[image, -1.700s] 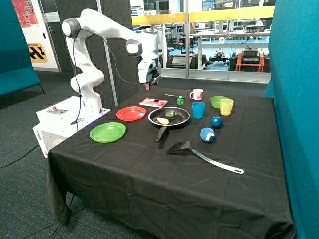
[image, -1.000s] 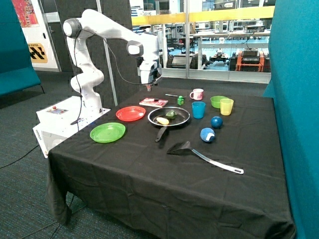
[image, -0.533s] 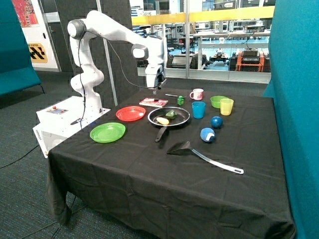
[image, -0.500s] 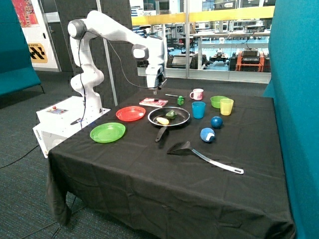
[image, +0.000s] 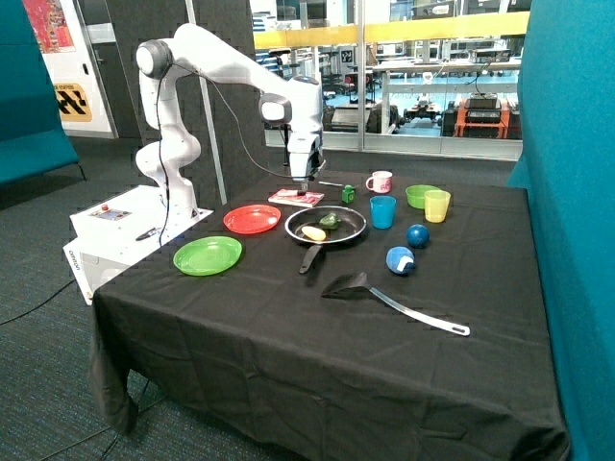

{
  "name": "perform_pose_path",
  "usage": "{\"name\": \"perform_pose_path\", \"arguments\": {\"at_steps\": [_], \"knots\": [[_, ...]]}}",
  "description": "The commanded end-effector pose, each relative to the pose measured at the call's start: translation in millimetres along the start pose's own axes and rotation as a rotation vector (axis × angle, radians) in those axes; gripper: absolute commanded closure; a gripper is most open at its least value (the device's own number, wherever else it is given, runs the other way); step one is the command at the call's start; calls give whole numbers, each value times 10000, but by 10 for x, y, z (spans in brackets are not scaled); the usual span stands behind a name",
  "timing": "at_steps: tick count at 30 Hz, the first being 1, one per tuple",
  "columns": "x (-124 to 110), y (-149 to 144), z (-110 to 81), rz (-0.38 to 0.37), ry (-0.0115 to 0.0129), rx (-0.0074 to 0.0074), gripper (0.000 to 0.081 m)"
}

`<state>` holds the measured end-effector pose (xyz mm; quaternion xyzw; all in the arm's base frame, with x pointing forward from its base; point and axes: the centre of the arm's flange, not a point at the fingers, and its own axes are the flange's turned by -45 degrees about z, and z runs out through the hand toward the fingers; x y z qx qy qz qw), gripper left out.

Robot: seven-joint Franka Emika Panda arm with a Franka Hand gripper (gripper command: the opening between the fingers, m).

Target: Serve the vegetables in different plates

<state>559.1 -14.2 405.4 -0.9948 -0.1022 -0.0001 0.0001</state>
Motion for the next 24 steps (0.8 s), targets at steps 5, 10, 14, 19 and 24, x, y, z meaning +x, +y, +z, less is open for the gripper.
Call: {"name": "perform_pose_path", "arguments": {"at_steps": [5, 10, 14, 19, 24], "knots": [[139, 117, 232, -610, -2, -2, 122], [205, 139, 319, -734, -2, -2, 82], [268, 164, 387, -756, -2, -2, 75], [340, 174, 467, -770, -2, -2, 74], [396, 122, 560, -848, -2, -2, 70]]}}
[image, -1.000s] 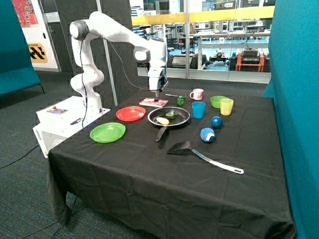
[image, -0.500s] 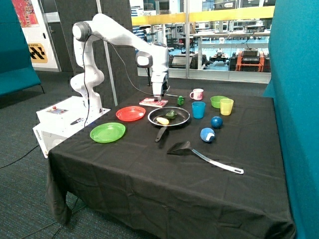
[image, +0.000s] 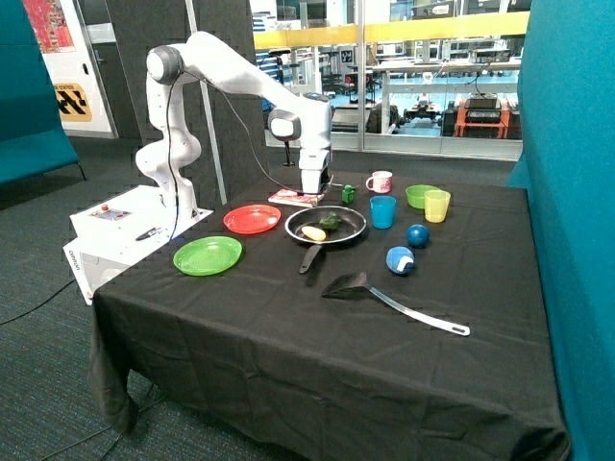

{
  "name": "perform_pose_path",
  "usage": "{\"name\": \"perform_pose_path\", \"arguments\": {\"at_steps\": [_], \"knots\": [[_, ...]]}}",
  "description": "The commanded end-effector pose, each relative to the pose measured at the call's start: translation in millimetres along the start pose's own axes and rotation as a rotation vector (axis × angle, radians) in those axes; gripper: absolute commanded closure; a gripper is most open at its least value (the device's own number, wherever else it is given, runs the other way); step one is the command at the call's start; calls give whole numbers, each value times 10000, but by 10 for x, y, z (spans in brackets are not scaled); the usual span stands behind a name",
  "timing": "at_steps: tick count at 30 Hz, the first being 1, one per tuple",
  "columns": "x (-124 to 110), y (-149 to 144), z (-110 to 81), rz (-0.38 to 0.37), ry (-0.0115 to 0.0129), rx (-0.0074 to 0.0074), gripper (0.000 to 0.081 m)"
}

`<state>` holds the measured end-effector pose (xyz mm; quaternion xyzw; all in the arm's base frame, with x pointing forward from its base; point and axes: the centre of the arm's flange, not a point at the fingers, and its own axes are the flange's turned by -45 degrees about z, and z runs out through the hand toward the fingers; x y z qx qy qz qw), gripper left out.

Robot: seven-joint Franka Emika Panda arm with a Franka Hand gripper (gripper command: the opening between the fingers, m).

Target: Serve the vegetables in different plates

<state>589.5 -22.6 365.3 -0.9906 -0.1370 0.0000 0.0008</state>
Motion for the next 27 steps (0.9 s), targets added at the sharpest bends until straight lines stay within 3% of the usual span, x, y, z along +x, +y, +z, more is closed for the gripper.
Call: {"name": "perform_pose_path", "arguments": {"at_steps": [1, 2, 27], "knots": [[125, -28, 177, -158, -1, -16, 67], [133, -44, 195, -178, -2, -16, 37], [238, -131, 473, -279, -2, -16, 73]]}}
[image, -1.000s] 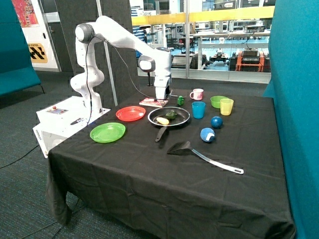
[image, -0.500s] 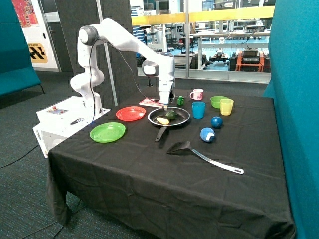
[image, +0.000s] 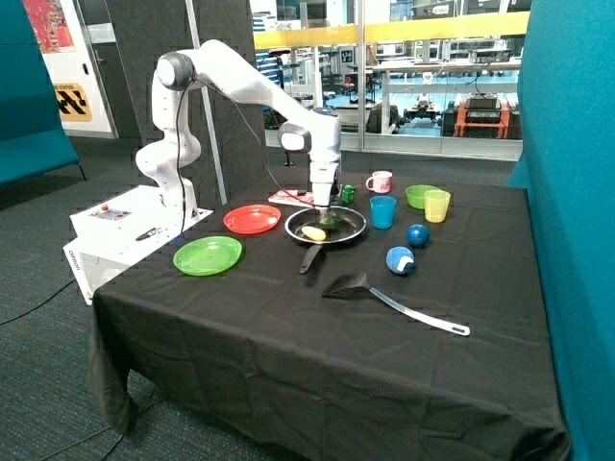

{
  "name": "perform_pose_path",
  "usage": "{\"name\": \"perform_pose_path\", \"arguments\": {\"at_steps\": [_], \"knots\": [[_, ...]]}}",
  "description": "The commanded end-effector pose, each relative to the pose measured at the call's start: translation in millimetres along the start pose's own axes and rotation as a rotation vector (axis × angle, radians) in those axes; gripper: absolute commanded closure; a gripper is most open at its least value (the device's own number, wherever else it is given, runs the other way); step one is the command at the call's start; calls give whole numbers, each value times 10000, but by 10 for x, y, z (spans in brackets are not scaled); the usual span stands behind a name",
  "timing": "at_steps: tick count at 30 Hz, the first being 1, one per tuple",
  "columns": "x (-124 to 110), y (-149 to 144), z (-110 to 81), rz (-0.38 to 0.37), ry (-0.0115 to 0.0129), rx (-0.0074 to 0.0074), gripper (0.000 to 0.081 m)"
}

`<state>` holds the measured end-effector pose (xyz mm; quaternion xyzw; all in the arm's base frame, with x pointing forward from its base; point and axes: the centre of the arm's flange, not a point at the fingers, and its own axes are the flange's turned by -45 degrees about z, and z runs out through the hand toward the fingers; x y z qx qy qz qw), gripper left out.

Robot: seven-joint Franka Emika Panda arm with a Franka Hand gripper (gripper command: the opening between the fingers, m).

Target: Serve the vegetables in different plates

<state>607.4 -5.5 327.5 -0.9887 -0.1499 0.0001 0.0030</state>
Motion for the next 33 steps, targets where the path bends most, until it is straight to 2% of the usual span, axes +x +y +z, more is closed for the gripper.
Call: {"name": "perform_pose_path", "arguments": {"at_steps": [1, 6, 33], "knots": [[20, -19, 102, -18, -8, -60, 78], [32, -30, 149, 80, -8, -60, 65], [160, 0, 323, 113, -8, -60, 104]]}}
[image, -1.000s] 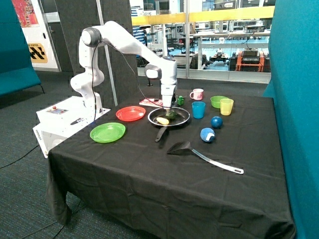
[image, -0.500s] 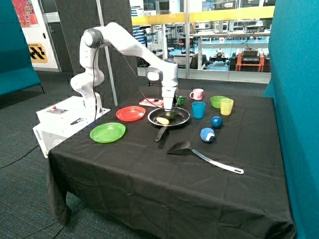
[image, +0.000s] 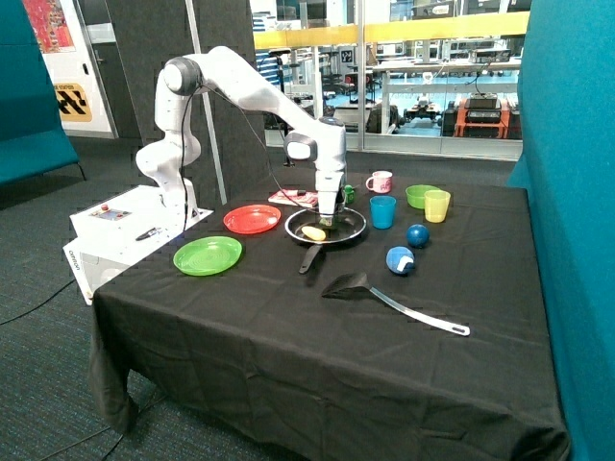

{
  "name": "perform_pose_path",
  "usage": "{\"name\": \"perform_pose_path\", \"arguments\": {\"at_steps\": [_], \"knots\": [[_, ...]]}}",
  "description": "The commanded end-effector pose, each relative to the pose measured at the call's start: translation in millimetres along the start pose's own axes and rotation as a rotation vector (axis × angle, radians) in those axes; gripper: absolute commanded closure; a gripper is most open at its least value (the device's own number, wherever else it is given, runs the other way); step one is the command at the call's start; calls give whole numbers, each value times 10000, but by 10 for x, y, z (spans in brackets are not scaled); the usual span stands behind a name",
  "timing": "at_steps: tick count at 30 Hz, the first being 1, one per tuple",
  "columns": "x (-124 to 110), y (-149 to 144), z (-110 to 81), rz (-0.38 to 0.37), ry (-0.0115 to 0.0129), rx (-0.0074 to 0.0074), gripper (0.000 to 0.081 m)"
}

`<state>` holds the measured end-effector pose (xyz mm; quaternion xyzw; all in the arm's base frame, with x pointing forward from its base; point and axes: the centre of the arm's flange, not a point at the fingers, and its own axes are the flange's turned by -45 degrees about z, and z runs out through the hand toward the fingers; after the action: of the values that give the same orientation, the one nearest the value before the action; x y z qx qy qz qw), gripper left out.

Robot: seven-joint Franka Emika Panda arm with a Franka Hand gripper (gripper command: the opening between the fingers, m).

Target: Serve the vegetables in different plates

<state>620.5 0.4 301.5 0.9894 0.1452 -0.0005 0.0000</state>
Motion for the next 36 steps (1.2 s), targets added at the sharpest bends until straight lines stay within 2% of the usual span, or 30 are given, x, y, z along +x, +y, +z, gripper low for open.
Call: {"name": "perform_pose_path", "arguments": {"at_steps": [1, 9, 13, 15, 18, 20, 22, 25, 36], "knots": [[16, 15, 75, 26, 10, -1, 107], [19, 7, 120, 38, 10, -1, 140], [37, 1, 111, 4, 10, -1, 200], [45, -1, 107, -18, 10, -1, 278], [56, 5, 98, 6, 10, -1, 514], [62, 19, 90, 59, 10, -1, 700], [64, 33, 80, 80, 10, -1, 781], [58, 56, 69, 132, 10, -1, 805], [-10, 128, 69, 334, 10, -1, 808]]}}
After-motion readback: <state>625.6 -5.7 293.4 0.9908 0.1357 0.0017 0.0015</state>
